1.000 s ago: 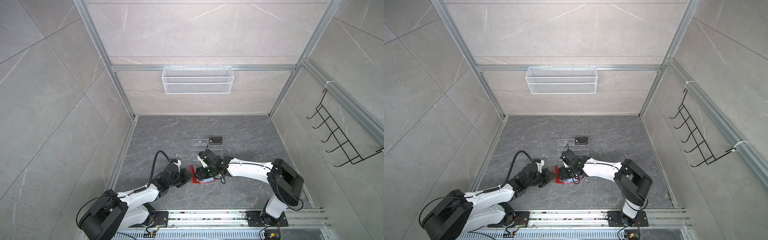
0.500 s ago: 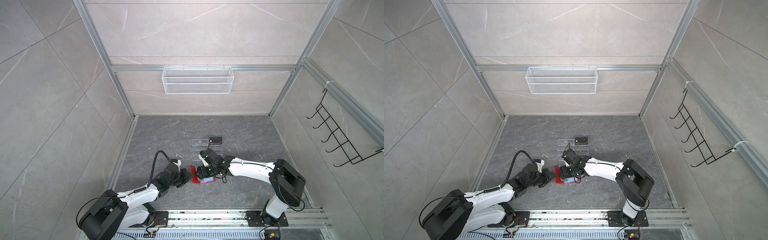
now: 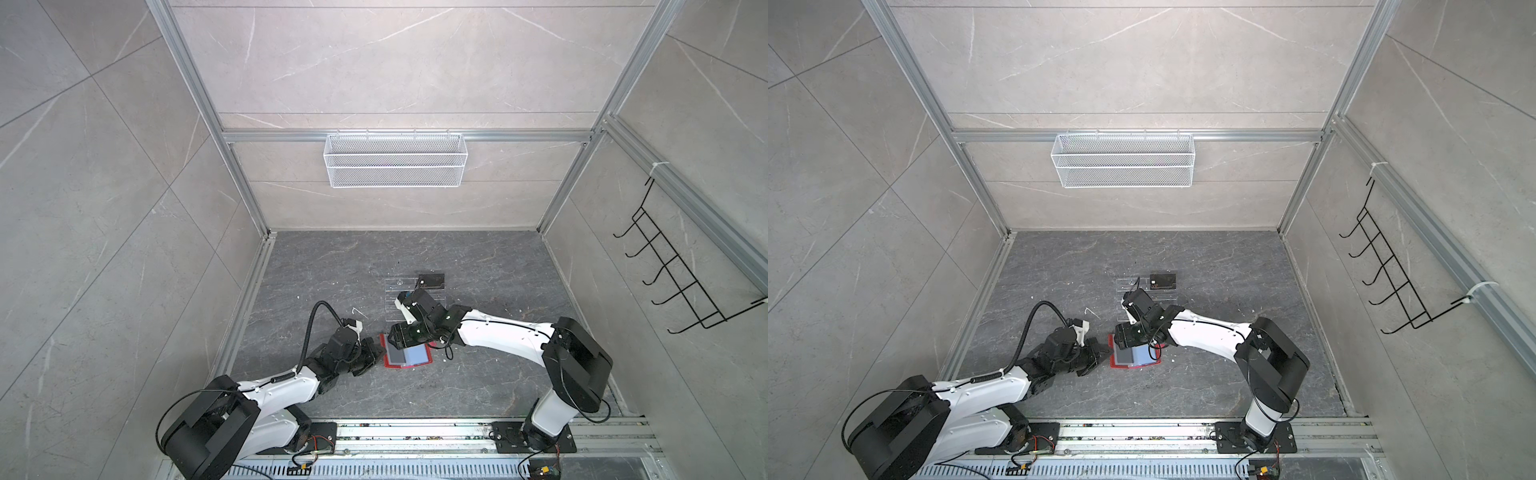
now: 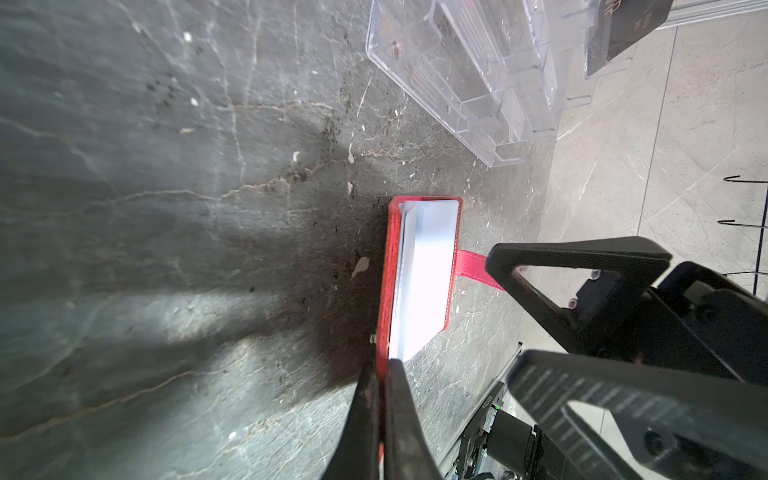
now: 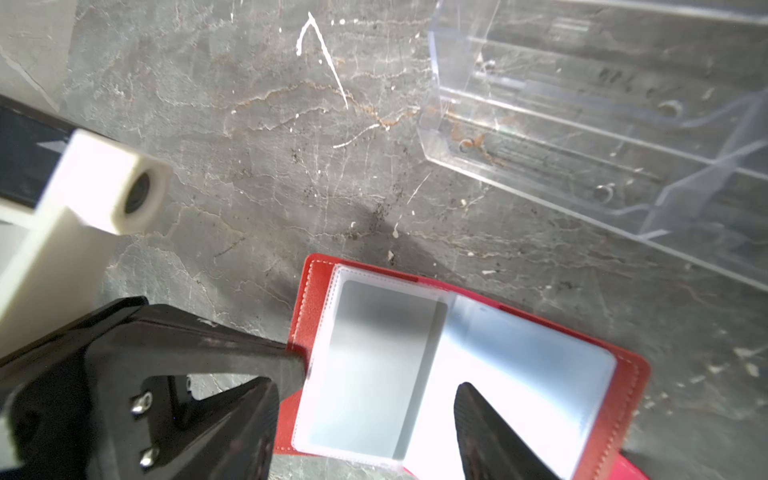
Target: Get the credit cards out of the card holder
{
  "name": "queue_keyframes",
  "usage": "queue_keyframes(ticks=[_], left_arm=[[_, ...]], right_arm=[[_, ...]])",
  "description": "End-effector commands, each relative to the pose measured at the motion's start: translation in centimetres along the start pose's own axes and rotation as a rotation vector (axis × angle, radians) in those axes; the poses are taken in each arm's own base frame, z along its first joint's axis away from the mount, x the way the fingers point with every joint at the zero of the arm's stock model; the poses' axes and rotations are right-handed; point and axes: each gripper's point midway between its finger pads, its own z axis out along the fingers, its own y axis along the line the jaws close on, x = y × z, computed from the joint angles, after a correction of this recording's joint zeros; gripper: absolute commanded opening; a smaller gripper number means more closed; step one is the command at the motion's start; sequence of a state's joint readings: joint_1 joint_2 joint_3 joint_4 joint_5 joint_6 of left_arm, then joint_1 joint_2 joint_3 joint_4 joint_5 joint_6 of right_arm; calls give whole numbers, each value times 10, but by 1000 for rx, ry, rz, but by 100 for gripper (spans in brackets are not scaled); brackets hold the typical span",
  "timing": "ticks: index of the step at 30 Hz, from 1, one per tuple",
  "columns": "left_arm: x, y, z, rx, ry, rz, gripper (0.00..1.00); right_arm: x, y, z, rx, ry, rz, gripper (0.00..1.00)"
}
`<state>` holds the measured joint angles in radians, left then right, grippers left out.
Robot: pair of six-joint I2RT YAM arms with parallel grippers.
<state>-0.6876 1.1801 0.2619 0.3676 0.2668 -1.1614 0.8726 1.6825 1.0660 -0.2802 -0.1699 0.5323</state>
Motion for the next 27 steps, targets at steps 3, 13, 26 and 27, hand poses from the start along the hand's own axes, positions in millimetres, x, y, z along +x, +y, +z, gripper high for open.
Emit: queue_keyframes(ticks=[3,13,26,27], left_arm=[[-4,-26,1,71,1,56,0],[-5,-28,0,80,-2,57,0],[-5,-30,-1,87,3,64,0],[-5,-31,-1,88,1,64,0]], right_arm=[[28,-8,-17,50,11,-69,68],[82,-32,-8,302,45,-317,68],[72,-26,14,341,19,-333,68],[71,-24,14,337,17,-337,68]])
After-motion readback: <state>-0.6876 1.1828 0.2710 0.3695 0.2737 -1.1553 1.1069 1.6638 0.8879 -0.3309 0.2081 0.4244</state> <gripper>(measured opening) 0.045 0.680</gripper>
